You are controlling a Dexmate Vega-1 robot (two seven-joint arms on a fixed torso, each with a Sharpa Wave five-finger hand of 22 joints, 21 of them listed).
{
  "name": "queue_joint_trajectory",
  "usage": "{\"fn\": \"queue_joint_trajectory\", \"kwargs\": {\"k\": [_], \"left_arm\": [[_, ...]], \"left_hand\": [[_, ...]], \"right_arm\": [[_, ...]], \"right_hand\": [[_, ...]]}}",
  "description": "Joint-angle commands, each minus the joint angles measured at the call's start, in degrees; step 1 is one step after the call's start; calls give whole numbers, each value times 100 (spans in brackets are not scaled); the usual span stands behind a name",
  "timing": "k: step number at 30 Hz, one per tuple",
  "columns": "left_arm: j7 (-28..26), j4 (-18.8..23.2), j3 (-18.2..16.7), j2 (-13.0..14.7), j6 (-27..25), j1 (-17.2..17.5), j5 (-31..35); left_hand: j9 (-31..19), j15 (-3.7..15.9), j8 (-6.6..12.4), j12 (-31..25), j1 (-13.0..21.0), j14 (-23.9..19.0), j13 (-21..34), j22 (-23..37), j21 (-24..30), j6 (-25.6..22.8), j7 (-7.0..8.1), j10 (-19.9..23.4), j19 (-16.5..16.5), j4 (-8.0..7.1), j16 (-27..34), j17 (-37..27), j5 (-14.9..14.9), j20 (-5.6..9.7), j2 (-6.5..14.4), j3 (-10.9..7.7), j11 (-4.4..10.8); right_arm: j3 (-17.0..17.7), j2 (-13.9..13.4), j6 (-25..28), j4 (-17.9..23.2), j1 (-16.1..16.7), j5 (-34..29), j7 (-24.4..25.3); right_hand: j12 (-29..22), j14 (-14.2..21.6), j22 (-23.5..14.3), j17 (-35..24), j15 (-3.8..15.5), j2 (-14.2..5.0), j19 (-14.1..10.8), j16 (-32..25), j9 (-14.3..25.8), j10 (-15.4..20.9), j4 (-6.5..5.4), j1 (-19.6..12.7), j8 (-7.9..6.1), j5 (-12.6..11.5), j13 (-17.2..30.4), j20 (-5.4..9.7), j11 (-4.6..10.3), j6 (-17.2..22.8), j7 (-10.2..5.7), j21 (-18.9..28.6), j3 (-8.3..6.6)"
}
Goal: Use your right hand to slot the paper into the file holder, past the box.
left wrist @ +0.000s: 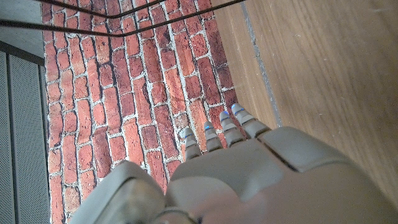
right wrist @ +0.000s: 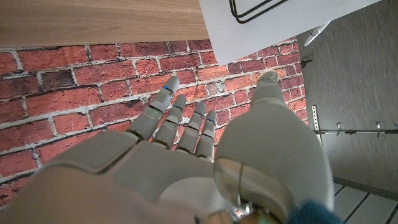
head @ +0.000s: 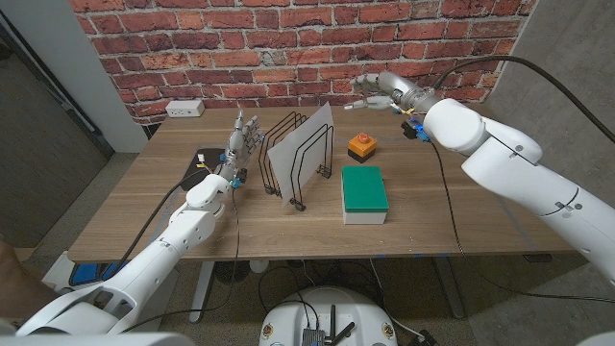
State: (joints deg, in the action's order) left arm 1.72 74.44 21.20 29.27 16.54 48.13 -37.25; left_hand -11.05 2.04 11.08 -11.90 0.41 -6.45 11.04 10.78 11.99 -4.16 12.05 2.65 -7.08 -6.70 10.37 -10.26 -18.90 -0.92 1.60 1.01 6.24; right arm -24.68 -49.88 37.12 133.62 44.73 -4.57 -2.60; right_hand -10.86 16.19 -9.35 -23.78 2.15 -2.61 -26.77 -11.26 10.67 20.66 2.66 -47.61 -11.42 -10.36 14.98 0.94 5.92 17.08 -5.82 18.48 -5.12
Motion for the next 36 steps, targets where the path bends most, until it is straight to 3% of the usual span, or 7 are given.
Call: {"fn": "queue_joint_trajectory", "kwargs": {"k": [1, 9, 21, 29, 36], "left_arm": [[0, -1, -1, 0, 0, 1, -1], [0, 1, -1, 1, -1, 1, -1], [1, -2, -1, 0, 1, 0, -1], [1, -2, -1, 0, 1, -1, -1], [1, -1, -1, 0, 0, -1, -1]], "left_hand": [[-31, -3, 34, -42, -4, -53, 33, 33, 48, -1, 51, -9, -39, -40, 36, -15, -8, 11, 51, -6, 38], [-31, -7, 35, -43, -4, -54, 33, 33, 47, -3, 51, -8, -38, -40, 36, -15, -8, 11, 52, -6, 47], [-31, -5, 35, -40, -5, -50, 33, 33, 47, -2, 51, -12, -37, -40, 35, -15, -8, 11, 51, -6, 47], [-30, -5, 34, -42, -5, -54, 33, 33, 47, 0, 51, -10, -38, -40, 36, -15, -8, 11, 51, -5, 45], [-31, -11, 35, -44, -5, -53, 33, 33, 47, -2, 51, -5, -36, -40, 36, -15, -8, 11, 51, -5, 48]], "right_arm": [[417, 73, -330, -261, 605, 750, 960], [556, 238, -567, -493, 836, 1166, 1389], [846, 561, -1907, -1182, 1407, 1748, 1925], [832, 770, -2504, -1641, 1535, 1988, 2093], [785, 978, -3049, -2115, 1534, 2271, 2052]], "right_hand": [[-30, -39, -15, 2, 169, -49, 45, -47, -1, 49, -71, 128, 3, 9, -9, -14, -25, 69, -16, -42, -6], [-24, -74, -17, 44, 114, -76, 110, -51, -5, 32, -154, 371, 23, 24, -62, -43, -65, 50, 33, -152, 51], [18, -275, -17, 123, -4, -72, 403, -7, -13, -135, -282, 789, 75, 24, -152, -15, -217, -97, 116, -417, 168], [23, -349, -18, 162, -89, -92, 477, -6, -17, -202, -375, 1038, 79, 3, -201, -31, -198, -144, 139, -520, 233], [16, -428, -17, 210, -140, -146, 708, -4, -18, -234, -520, 1370, 79, -42, -259, -120, -228, -193, 188, -682, 315]]}}
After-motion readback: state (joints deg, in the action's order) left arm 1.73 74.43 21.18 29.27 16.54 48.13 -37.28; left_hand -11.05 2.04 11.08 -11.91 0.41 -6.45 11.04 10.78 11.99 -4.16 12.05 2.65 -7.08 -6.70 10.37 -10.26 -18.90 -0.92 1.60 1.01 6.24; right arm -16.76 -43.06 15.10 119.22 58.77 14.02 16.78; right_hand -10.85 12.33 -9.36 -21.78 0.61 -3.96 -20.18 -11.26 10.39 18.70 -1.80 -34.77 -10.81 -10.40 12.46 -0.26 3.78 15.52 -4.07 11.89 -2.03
